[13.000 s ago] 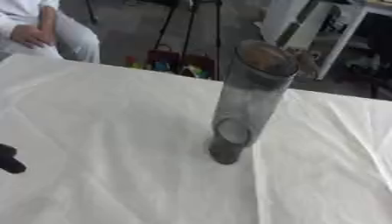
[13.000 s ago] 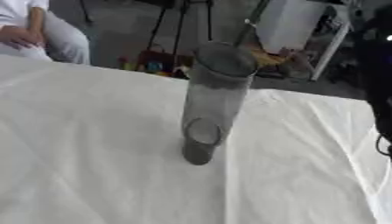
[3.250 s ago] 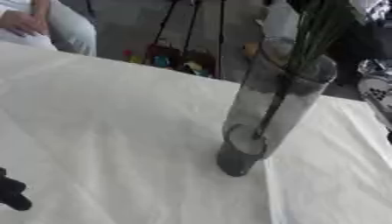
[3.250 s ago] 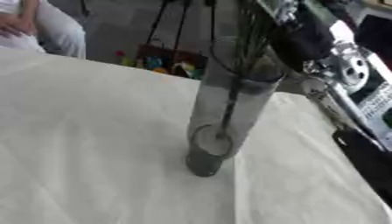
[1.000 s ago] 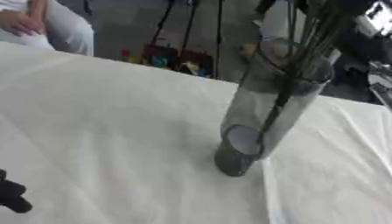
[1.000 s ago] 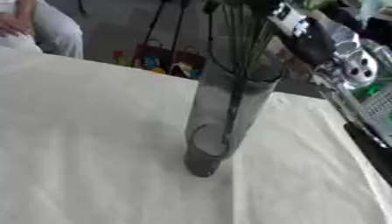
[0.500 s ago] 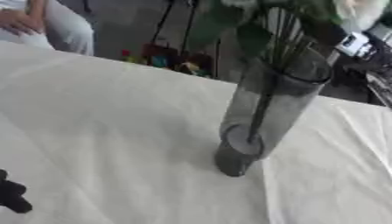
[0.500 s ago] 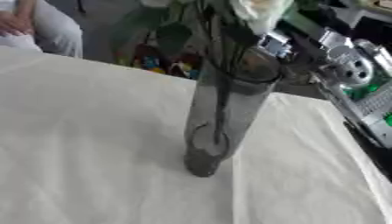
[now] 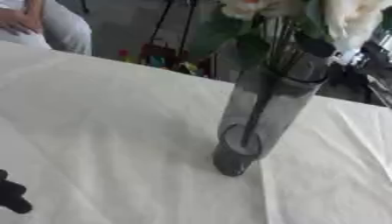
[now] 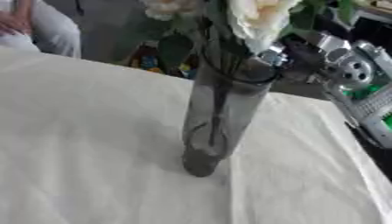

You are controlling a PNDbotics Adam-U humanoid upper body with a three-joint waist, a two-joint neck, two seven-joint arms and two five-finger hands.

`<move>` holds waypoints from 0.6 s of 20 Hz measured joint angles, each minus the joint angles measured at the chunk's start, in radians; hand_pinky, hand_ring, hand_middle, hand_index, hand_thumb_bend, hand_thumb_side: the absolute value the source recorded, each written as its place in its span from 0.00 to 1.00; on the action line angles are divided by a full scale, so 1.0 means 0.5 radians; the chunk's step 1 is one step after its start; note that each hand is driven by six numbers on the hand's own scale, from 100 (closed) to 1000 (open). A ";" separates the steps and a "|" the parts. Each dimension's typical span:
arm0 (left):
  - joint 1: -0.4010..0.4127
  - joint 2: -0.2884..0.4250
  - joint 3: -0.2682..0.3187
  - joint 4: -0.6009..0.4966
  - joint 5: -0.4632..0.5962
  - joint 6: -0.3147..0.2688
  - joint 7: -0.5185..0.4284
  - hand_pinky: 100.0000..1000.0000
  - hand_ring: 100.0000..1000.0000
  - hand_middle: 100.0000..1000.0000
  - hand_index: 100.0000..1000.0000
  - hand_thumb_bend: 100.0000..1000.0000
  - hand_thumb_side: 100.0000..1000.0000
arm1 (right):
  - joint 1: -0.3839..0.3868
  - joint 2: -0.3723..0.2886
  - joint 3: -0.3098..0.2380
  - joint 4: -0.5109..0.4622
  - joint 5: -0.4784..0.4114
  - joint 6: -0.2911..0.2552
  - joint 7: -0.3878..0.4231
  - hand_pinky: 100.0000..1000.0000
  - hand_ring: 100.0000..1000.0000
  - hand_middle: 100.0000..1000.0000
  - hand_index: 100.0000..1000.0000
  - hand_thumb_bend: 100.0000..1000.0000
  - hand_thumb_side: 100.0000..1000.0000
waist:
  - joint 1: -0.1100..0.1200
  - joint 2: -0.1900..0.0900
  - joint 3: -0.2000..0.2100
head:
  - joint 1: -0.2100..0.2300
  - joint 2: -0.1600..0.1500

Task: Arrange flowers into the vase.

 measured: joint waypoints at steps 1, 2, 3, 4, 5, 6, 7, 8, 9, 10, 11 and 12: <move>0.000 0.000 0.000 0.000 0.000 0.000 0.000 0.49 0.60 0.63 0.81 0.00 1.00 | 0.005 -0.004 -0.002 0.000 0.001 0.002 -0.007 1.00 1.00 0.67 0.94 0.62 1.00 | 0.000 0.000 0.000 | 0.000 0.000; 0.000 0.000 0.000 0.000 0.000 0.000 0.000 0.49 0.60 0.63 0.81 0.00 1.00 | 0.009 -0.008 -0.002 0.000 0.002 0.004 -0.013 1.00 1.00 0.68 0.94 0.62 1.00 | 0.001 0.000 0.000 | 0.000 -0.001; 0.001 0.000 0.000 0.000 0.000 0.000 0.000 0.49 0.60 0.63 0.81 0.00 1.00 | 0.009 -0.011 -0.002 0.000 0.005 0.004 -0.018 1.00 1.00 0.68 0.95 0.62 1.00 | 0.002 0.000 0.000 | 0.000 -0.004; 0.003 0.000 0.000 0.000 0.000 0.000 0.000 0.49 0.60 0.63 0.81 0.00 1.00 | 0.010 -0.011 -0.002 0.000 0.010 0.004 -0.020 1.00 1.00 0.69 0.95 0.62 1.00 | 0.003 0.000 0.000 | 0.000 -0.008; 0.006 0.000 0.000 0.000 -0.001 0.000 0.000 0.49 0.60 0.63 0.81 0.00 1.00 | 0.010 -0.012 -0.003 0.000 0.014 0.004 -0.021 1.00 1.00 0.69 0.95 0.63 1.00 | 0.004 0.000 0.000 | 0.000 -0.013; 0.008 0.000 0.000 0.000 -0.001 0.000 0.000 0.49 0.60 0.63 0.81 0.00 1.00 | 0.010 -0.012 -0.003 0.000 0.021 0.004 -0.021 1.00 1.00 0.70 0.96 0.63 1.00 | 0.004 0.000 0.000 | 0.000 -0.015; 0.009 0.000 0.000 0.000 -0.001 0.000 0.000 0.49 0.60 0.63 0.81 0.00 1.00 | 0.011 -0.013 -0.004 0.000 0.029 0.004 -0.021 1.00 1.00 0.70 0.96 0.63 1.00 | 0.004 0.000 0.000 | 0.000 -0.015; 0.010 0.000 0.000 0.000 -0.002 0.000 0.000 0.49 0.60 0.63 0.81 0.00 1.00 | 0.012 -0.014 -0.004 0.000 0.036 0.003 -0.019 1.00 1.00 0.71 0.97 0.65 1.00 | 0.004 0.000 0.000 | 0.000 -0.015; 0.011 0.000 0.000 0.000 -0.002 0.000 0.000 0.49 0.60 0.63 0.81 0.00 1.00 | 0.018 -0.020 -0.006 0.000 0.045 0.000 -0.014 1.00 1.00 0.72 0.97 0.66 1.00 | 0.004 0.000 -0.001 | 0.000 -0.015; 0.011 0.000 0.000 0.000 -0.002 0.001 -0.001 0.49 0.60 0.63 0.81 0.00 1.00 | 0.026 -0.028 -0.009 0.000 0.052 -0.004 -0.003 1.00 1.00 0.73 0.98 0.67 1.00 | 0.004 0.000 -0.001 | 0.000 -0.015; 0.011 0.000 0.000 0.000 -0.002 0.001 -0.001 0.49 0.60 0.63 0.81 0.00 1.00 | 0.029 -0.032 -0.012 0.000 0.062 -0.007 0.014 1.00 1.00 0.74 0.99 0.68 1.00 | 0.005 0.000 -0.004 | 0.000 -0.015; 0.011 0.000 0.000 0.000 -0.002 0.001 -0.001 0.49 0.60 0.63 0.81 0.00 1.00 | 0.032 -0.038 -0.015 0.001 0.073 -0.011 0.037 1.00 1.00 0.75 1.00 0.71 1.00 | 0.005 0.000 -0.004 | 0.000 -0.015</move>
